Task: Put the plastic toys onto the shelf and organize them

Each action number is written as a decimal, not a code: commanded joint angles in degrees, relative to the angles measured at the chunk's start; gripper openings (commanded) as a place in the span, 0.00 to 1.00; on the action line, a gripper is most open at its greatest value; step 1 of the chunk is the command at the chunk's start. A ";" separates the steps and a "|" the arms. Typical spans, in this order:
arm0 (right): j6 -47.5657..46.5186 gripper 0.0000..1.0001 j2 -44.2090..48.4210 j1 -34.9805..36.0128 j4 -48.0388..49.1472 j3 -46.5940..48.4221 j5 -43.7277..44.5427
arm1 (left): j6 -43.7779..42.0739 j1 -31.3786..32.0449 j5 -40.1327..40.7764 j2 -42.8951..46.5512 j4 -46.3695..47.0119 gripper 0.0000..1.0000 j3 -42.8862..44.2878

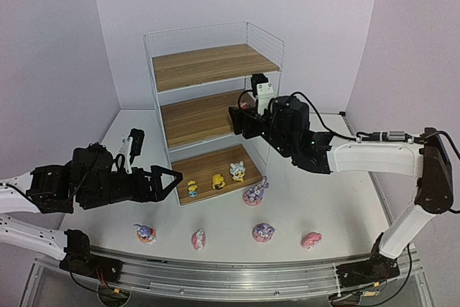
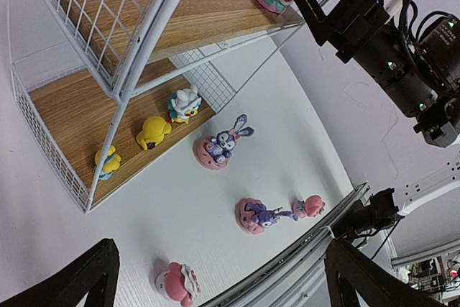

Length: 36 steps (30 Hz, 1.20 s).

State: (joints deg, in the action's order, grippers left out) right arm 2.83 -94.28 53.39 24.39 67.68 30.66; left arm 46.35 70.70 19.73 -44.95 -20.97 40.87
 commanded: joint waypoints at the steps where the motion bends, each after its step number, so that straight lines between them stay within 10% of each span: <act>1: 0.49 0.84 -0.35 -0.15 0.55 -0.08 -2.42 | -0.80 -0.08 0.82 0.96 0.50 1.00 0.60; 24: 6.92 0.97 13.52 -0.09 -13.03 -3.02 -11.33 | -1.20 -0.06 -0.33 2.23 1.25 1.00 -0.06; 36: 17.64 0.53 18.69 -0.11 -20.50 -6.48 -11.49 | -1.42 -0.09 -1.06 1.83 2.68 1.00 -0.54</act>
State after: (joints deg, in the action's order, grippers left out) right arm 16.19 -75.29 53.39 6.91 61.02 19.84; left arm 46.11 70.70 19.14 -43.88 -20.52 40.77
